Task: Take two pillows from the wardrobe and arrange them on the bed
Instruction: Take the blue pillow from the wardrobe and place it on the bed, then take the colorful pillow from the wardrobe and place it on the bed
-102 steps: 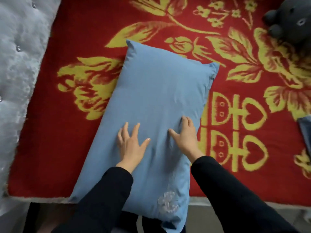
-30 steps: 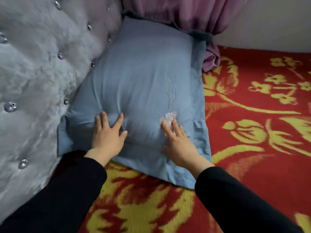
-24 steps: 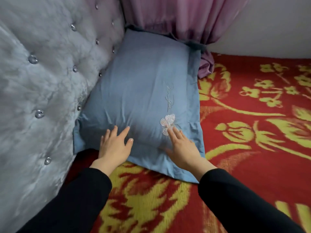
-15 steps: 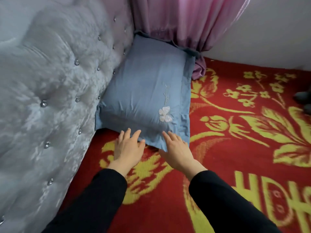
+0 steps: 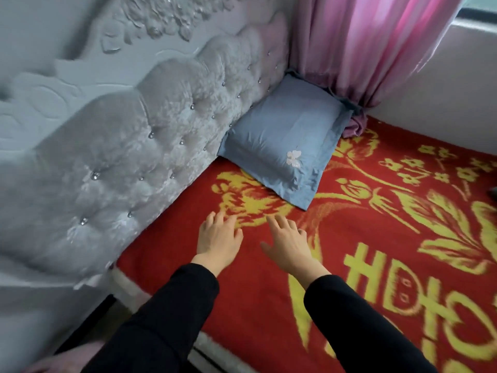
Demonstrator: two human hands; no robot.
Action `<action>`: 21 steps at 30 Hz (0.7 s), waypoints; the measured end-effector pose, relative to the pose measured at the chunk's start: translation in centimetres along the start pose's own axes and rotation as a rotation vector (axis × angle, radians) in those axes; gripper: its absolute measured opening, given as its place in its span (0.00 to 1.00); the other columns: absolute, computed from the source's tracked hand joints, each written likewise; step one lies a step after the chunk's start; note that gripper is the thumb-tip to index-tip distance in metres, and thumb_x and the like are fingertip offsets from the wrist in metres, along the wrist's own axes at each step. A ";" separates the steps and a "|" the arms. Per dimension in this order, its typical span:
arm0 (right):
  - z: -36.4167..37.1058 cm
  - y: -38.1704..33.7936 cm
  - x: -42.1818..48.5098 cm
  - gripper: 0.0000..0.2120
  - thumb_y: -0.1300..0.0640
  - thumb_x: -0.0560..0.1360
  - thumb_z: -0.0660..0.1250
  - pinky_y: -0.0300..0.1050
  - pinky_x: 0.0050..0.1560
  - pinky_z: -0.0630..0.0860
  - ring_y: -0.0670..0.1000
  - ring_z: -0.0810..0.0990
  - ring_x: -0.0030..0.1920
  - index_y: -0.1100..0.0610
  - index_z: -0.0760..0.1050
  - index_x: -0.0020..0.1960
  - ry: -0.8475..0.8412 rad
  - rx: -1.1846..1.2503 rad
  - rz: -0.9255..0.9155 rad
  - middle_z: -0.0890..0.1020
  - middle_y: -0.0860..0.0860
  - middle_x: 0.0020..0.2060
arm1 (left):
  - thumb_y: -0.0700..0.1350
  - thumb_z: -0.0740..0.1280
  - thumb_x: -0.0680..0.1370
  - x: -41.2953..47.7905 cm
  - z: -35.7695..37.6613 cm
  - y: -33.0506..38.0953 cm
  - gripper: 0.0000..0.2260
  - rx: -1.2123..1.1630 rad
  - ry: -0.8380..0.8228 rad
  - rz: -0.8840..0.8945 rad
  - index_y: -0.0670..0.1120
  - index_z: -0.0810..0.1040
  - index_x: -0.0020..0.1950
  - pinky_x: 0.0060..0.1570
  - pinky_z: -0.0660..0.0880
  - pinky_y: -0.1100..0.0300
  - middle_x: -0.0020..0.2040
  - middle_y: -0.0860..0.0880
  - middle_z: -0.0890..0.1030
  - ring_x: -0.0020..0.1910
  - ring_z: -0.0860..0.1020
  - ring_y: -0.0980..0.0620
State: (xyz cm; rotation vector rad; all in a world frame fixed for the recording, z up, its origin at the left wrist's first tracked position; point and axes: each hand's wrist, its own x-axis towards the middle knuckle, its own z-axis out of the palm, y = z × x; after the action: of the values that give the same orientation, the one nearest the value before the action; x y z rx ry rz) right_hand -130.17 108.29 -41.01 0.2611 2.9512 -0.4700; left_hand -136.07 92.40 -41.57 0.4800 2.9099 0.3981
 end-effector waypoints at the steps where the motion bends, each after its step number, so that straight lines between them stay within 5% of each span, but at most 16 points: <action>1: 0.5 -0.1 -2.2 0.32 0.46 0.74 0.64 0.64 0.65 0.65 0.59 0.62 0.69 0.53 0.55 0.73 0.003 -0.017 -0.039 0.63 0.53 0.72 | 0.54 0.56 0.78 -2.9 0.4 0.0 0.19 0.012 0.028 -0.029 0.51 0.67 0.68 0.69 0.60 0.47 0.73 0.44 0.66 0.73 0.58 0.42; 8: 3.0 -3.2 -17.2 0.35 0.47 0.75 0.64 0.64 0.66 0.62 0.59 0.60 0.71 0.52 0.49 0.75 -0.102 -0.047 -0.270 0.60 0.55 0.74 | 0.53 0.57 0.79 -23.3 2.6 0.9 0.19 -0.019 0.070 -0.220 0.49 0.67 0.68 0.69 0.61 0.45 0.74 0.42 0.62 0.73 0.58 0.40; 21: 11.8 -14.8 -42.4 0.35 0.46 0.73 0.64 0.61 0.66 0.63 0.58 0.62 0.70 0.53 0.52 0.74 -0.301 -0.160 -0.569 0.62 0.53 0.72 | 0.52 0.59 0.77 -55.2 5.5 -5.6 0.19 -0.047 0.126 -0.502 0.47 0.69 0.66 0.62 0.68 0.48 0.68 0.42 0.70 0.65 0.68 0.42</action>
State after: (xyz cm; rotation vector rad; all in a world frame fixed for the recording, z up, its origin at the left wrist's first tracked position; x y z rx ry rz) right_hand -90.35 84.43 -40.73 -0.6254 2.7023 -0.2929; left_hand -84.95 70.07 -41.84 -0.2934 2.9844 0.4281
